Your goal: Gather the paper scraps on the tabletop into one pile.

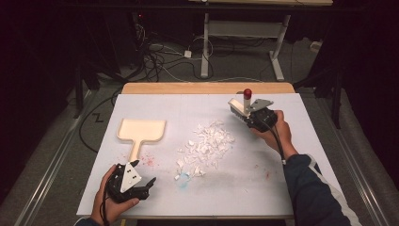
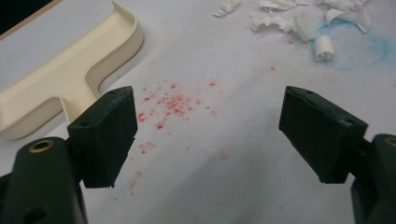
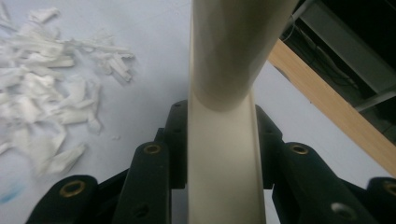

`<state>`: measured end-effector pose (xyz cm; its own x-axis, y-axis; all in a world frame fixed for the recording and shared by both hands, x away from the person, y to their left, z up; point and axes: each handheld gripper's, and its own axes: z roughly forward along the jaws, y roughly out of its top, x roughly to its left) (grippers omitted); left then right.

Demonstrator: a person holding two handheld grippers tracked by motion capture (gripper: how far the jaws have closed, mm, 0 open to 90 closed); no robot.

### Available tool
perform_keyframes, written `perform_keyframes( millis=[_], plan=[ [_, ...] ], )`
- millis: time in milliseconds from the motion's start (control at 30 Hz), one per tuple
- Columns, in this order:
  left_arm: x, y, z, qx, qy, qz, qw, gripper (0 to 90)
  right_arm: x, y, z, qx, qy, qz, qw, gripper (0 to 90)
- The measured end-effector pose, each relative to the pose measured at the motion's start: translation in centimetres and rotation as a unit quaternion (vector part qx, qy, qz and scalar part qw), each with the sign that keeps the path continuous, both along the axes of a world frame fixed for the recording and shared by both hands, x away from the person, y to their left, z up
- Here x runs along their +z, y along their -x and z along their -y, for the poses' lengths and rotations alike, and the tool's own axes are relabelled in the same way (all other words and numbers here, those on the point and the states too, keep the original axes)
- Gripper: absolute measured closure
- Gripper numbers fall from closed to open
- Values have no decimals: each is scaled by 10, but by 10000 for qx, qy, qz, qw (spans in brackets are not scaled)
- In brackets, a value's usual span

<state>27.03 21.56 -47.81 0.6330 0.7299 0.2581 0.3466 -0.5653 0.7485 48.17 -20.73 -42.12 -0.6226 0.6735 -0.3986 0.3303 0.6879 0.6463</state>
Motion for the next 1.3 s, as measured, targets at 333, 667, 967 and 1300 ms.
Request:
perform_keyframes(
  millis=[333,667,967,1300],
  plan=[
    [-1,1,-1,11,11,-60,10000,182,-16,-8,-47,224,263,29,9994,681],
    [-1,1,-1,-11,6,-87,10000,182,-24,24,-72,1166,127,-24,9931,678],
    [-1,1,1,-31,4,-99,9999,183,-20,80,-77,2181,234,-72,9756,678],
    [0,1,2,-54,-27,-75,10000,182,4,103,-63,2251,-145,41,9742,680]
  ],
)
